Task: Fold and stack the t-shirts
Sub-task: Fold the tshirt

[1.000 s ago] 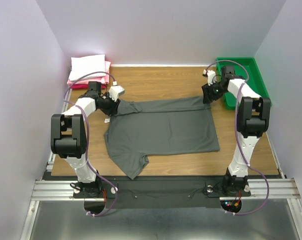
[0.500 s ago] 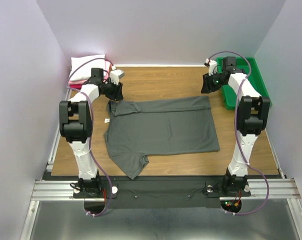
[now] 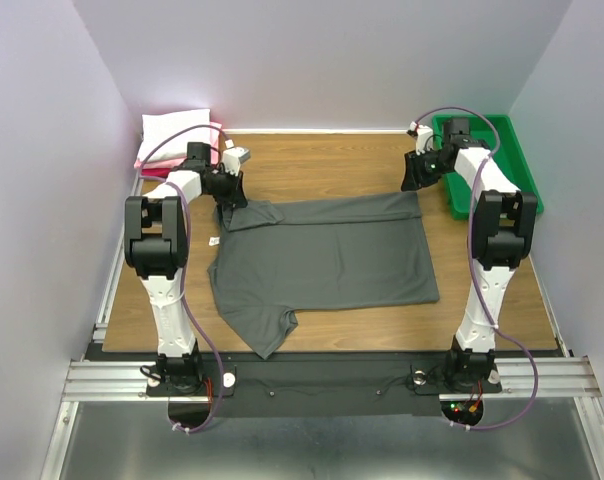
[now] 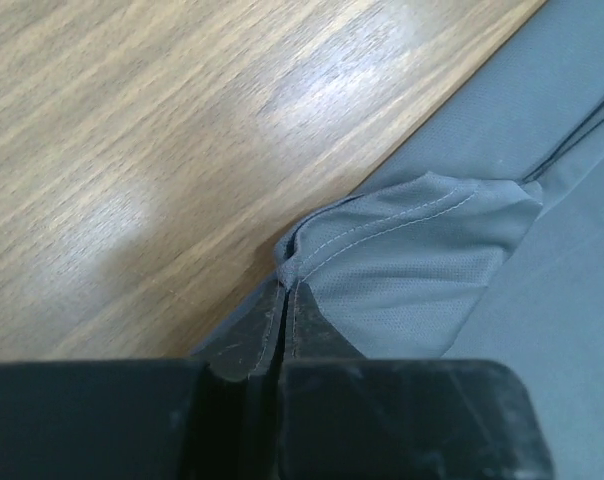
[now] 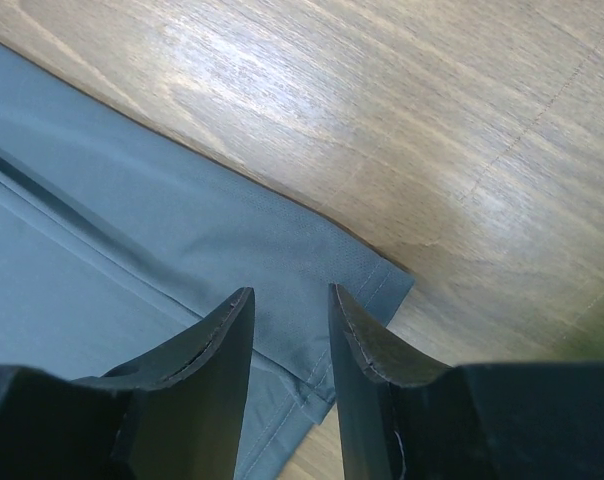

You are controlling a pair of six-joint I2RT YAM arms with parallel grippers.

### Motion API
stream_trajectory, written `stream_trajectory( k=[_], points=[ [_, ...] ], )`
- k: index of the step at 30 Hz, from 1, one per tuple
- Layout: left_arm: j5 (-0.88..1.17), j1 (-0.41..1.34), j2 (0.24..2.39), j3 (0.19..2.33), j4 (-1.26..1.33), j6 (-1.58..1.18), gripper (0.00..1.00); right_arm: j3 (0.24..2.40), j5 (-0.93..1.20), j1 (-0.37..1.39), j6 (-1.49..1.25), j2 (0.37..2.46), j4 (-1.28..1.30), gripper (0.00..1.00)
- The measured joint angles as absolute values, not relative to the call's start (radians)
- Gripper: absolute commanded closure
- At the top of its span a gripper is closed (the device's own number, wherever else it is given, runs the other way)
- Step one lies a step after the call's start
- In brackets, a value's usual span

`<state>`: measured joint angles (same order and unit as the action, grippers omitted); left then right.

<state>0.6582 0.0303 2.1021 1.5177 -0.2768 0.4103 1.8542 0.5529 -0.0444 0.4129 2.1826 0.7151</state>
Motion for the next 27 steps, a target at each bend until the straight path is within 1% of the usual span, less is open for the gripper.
stream_trajectory(
  k=[2,4,7,8,9,10,12,13,15,18,24,27],
  points=[
    [0.665,0.030,2.083,1.502,-0.272,0.417,0.97,1.854,0.553,-0.044,0.411,2.183,0.715,0.59],
    [0.671,0.031,2.044,1.474,-0.274,0.430,0.91,1.854,0.553,-0.044,0.411,2.183,0.715,0.59],
    [0.673,0.033,1.951,1.414,-0.278,0.473,0.87,1.854,0.553,-0.044,0.411,2.183,0.717,0.59],
    [0.673,0.033,1.922,1.400,-0.282,0.488,0.87,1.854,0.553,-0.044,0.411,2.183,0.717,0.59],
    [0.673,0.034,1.887,1.381,-0.282,0.509,0.93,1.854,0.553,-0.044,0.411,2.183,0.718,0.59],
    [0.673,0.036,1.860,1.363,-0.284,0.529,0.95,1.854,0.552,-0.044,0.411,2.183,0.718,0.59],
    [0.678,0.038,1.808,1.316,-0.295,0.591,0.94,1.854,0.551,-0.044,0.412,2.183,0.718,0.59],
    [0.680,0.040,1.790,1.293,-0.305,0.620,0.92,1.854,0.550,-0.044,0.412,2.183,0.718,0.59],
    [0.683,0.045,1.768,1.253,-0.345,0.700,0.76,1.852,0.550,-0.044,0.414,2.183,0.718,0.59],
    [0.680,0.063,1.754,1.188,-0.414,0.822,0.61,1.848,0.544,-0.044,0.416,2.183,0.719,0.59],
    [0.645,0.084,1.669,1.058,-0.550,1.056,0.56,1.814,0.520,-0.044,0.435,2.181,0.720,0.63],
    [0.649,0.083,1.612,1.065,-0.575,1.089,0.54,1.795,0.507,-0.044,0.446,2.181,0.728,0.64]
  ],
)
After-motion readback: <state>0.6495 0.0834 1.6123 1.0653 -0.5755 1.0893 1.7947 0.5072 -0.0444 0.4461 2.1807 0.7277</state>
